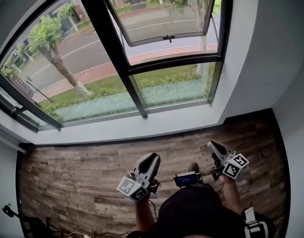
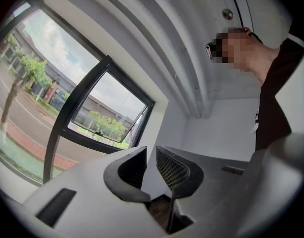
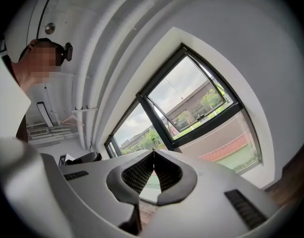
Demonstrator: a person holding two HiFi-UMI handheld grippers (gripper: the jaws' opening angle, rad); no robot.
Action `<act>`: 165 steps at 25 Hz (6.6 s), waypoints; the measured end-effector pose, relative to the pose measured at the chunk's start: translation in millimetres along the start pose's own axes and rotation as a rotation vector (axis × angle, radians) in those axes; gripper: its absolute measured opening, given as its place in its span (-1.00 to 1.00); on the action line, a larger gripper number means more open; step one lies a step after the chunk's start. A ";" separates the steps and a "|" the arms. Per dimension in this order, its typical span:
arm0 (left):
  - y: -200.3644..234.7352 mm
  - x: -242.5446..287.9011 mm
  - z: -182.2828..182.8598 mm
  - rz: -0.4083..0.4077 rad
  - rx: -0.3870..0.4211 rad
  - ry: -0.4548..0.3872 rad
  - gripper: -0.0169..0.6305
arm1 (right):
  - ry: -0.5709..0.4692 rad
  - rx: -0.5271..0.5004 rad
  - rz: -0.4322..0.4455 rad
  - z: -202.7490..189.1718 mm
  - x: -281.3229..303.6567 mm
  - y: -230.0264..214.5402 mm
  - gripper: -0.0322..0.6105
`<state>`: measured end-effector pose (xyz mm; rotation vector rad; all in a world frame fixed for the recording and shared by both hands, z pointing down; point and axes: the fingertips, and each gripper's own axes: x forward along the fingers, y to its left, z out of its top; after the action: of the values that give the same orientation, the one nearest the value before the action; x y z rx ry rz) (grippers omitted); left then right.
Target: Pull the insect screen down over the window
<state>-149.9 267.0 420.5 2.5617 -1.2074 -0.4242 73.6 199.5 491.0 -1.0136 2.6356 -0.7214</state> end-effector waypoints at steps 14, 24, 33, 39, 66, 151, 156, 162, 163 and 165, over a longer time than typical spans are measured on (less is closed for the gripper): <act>80.7 162.9 17.3 0.283 0.353 0.256 -0.66 | -0.043 -0.027 0.056 100.3 89.9 -140.1 -0.88; 101.2 199.3 58.1 0.352 0.402 0.098 -0.93 | -0.079 -0.040 -0.004 95.8 72.5 -168.7 -0.88; 165.5 272.1 148.5 0.269 0.754 -0.091 -0.92 | -0.074 -0.331 -0.042 155.1 140.6 -175.2 -0.88; 198.6 311.0 238.9 0.276 1.002 -0.166 -0.92 | -0.089 -0.550 0.007 226.7 217.6 -138.2 -0.87; 222.9 439.4 349.5 0.191 1.501 -0.125 -0.59 | -0.003 -1.245 -0.076 395.0 351.2 -121.7 -0.66; 269.4 558.5 435.9 0.481 1.852 0.523 -0.88 | 0.473 -2.003 -0.225 581.2 471.2 -129.2 -0.83; 280.7 554.7 402.1 0.451 1.824 0.538 -0.88 | 0.514 -1.975 -0.198 556.0 469.5 -143.8 -0.83; 295.5 544.6 371.0 0.419 1.787 0.612 -0.88 | 0.567 -1.939 -0.164 524.7 467.1 -162.2 -0.83; 298.0 543.8 362.7 0.406 1.777 0.625 -0.88 | 0.578 -1.932 -0.156 518.8 466.5 -166.2 -0.83; 303.7 543.0 344.7 0.376 1.755 0.641 -0.88 | 0.602 -1.919 -0.138 505.5 465.5 -176.0 -0.83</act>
<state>-161.5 -385.4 137.3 2.6837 -2.0757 2.2447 19.5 -411.9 135.6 -1.2235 3.1623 2.2959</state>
